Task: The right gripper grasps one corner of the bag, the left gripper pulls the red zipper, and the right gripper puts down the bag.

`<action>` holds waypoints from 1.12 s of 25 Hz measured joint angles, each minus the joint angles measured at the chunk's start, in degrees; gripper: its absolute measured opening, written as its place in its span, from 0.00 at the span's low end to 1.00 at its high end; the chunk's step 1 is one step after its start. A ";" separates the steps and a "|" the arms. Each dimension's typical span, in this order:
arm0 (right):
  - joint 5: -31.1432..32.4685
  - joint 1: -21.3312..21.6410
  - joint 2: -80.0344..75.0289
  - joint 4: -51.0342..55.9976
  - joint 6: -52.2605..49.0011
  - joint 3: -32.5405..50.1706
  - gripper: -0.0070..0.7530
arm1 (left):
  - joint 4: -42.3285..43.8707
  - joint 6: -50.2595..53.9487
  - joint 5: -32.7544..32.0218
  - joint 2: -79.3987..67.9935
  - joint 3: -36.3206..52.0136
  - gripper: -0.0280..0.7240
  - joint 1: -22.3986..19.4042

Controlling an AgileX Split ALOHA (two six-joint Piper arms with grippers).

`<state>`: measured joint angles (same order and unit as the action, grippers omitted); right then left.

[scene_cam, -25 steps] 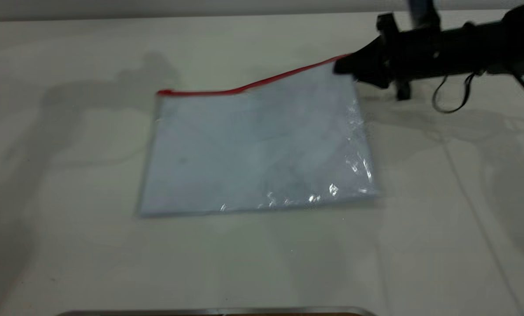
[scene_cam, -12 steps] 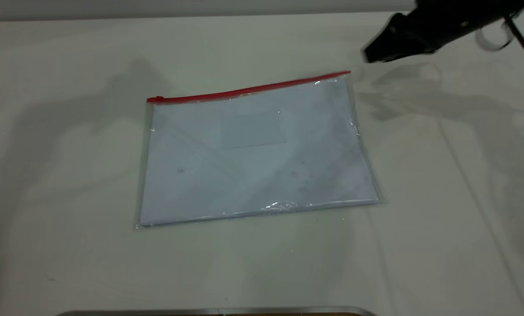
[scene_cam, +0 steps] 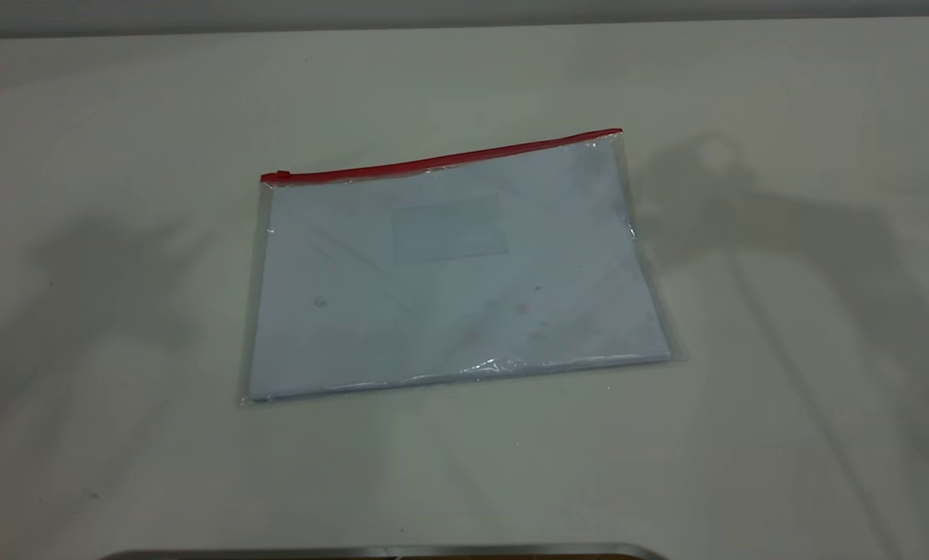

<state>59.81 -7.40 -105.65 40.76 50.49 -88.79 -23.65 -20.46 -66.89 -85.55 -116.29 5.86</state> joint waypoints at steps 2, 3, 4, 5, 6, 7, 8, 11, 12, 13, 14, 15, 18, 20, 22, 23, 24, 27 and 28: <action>4.89 0.00 4.67 3.12 -0.42 0.05 0.61 | 2.37 3.62 0.00 3.84 0.78 0.46 0.00; 7.24 0.00 7.02 4.96 -0.62 0.05 0.61 | 3.19 4.76 0.00 5.63 1.73 0.46 0.00; 8.74 0.00 8.90 6.80 -0.81 0.05 0.60 | 3.70 5.39 0.00 7.93 3.42 0.46 0.00; 9.50 -0.07 11.03 8.51 -1.25 0.05 0.59 | 4.02 5.87 0.00 10.36 5.68 0.46 0.00; 10.01 -0.09 13.13 9.63 -2.20 0.05 0.58 | 4.27 6.07 0.00 12.92 7.99 0.46 0.00; 10.17 -0.09 14.86 10.37 -3.47 0.05 0.57 | 4.40 6.13 0.00 15.10 11.08 0.46 0.00; 10.32 -0.09 16.89 10.74 -5.31 0.05 0.57 | 4.53 6.25 0.00 17.77 14.60 0.46 0.00; 10.80 -0.09 22.61 10.00 -12.04 0.05 0.56 | 4.58 6.29 -0.05 25.29 25.63 0.46 0.00; 10.95 -0.09 24.68 8.81 -14.68 0.11 0.55 | 4.70 6.29 -0.05 27.82 29.67 0.46 0.00; 10.94 -0.09 26.76 7.61 -17.26 0.10 0.55 | 4.78 6.29 -0.05 30.30 33.00 0.46 0.00; 10.94 -0.09 28.55 5.83 -19.37 0.10 0.55 | 5.00 6.29 -0.05 32.34 36.95 0.46 0.00; 10.94 -0.09 30.76 3.73 -21.83 0.10 0.55 | 5.30 6.33 -0.05 34.76 40.83 0.46 0.00; 10.94 -0.09 37.24 -2.74 -27.48 0.79 0.55 | 6.83 7.51 -0.05 41.28 50.71 0.46 0.00; 10.94 -0.09 42.08 -6.51 -29.66 2.95 0.55 | 8.38 9.31 -0.05 45.50 56.55 0.46 0.00; 10.94 -0.09 46.57 -10.10 -30.88 6.45 0.55 | 10.51 11.51 -0.05 49.01 61.12 0.46 0.00; 10.94 -0.09 48.98 -11.56 -31.16 8.94 0.55 | 11.48 12.75 -0.05 50.83 63.40 0.46 0.00; 10.94 -0.09 51.37 -12.79 -31.34 11.29 0.55 | 12.22 13.89 -0.05 52.57 65.15 0.46 0.00; 10.94 -0.09 57.95 -16.54 -31.41 21.34 0.55 | 13.98 15.26 0.00 57.22 70.72 0.46 0.00; 10.94 -0.09 60.30 -17.80 -31.41 24.37 0.55 | 14.57 15.66 0.00 58.54 72.16 0.46 0.00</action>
<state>70.75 -7.49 -45.35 22.95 19.08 -64.42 -9.08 -4.81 -66.89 -27.01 -44.13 5.86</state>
